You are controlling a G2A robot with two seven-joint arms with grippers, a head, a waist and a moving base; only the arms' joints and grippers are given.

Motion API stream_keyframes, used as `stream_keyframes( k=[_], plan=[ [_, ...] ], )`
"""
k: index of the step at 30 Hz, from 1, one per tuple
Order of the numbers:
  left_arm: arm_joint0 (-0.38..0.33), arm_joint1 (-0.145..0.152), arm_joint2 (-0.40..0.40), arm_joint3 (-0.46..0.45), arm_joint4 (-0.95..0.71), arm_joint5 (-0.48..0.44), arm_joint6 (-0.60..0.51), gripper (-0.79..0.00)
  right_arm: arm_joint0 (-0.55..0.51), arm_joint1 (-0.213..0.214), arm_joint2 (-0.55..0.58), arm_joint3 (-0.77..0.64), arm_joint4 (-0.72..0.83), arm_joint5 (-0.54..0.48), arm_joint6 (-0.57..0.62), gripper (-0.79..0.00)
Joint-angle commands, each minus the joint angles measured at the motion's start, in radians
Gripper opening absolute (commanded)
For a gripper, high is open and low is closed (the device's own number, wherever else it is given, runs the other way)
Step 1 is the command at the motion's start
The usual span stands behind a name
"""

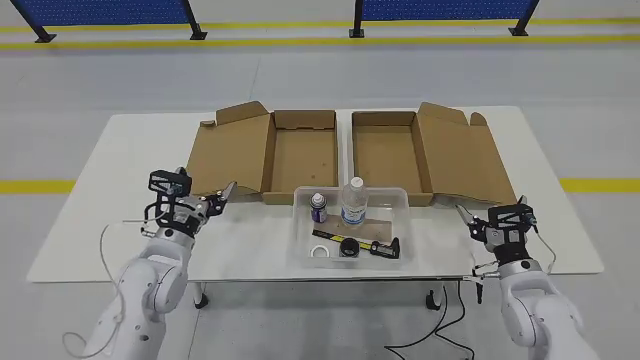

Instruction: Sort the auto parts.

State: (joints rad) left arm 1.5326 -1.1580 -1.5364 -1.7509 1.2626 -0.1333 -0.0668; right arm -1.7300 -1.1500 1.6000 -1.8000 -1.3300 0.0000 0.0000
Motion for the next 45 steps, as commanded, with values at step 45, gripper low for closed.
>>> stream_keyframes(
  k=[45],
  plan=[
    [-0.483, -0.114, 0.602, 0.434, -0.089, -0.349, 0.013, 0.0, 0.0, 0.0, 0.0, 0.0, 0.0, 0.0, 0.0, 0.0]
  ],
)
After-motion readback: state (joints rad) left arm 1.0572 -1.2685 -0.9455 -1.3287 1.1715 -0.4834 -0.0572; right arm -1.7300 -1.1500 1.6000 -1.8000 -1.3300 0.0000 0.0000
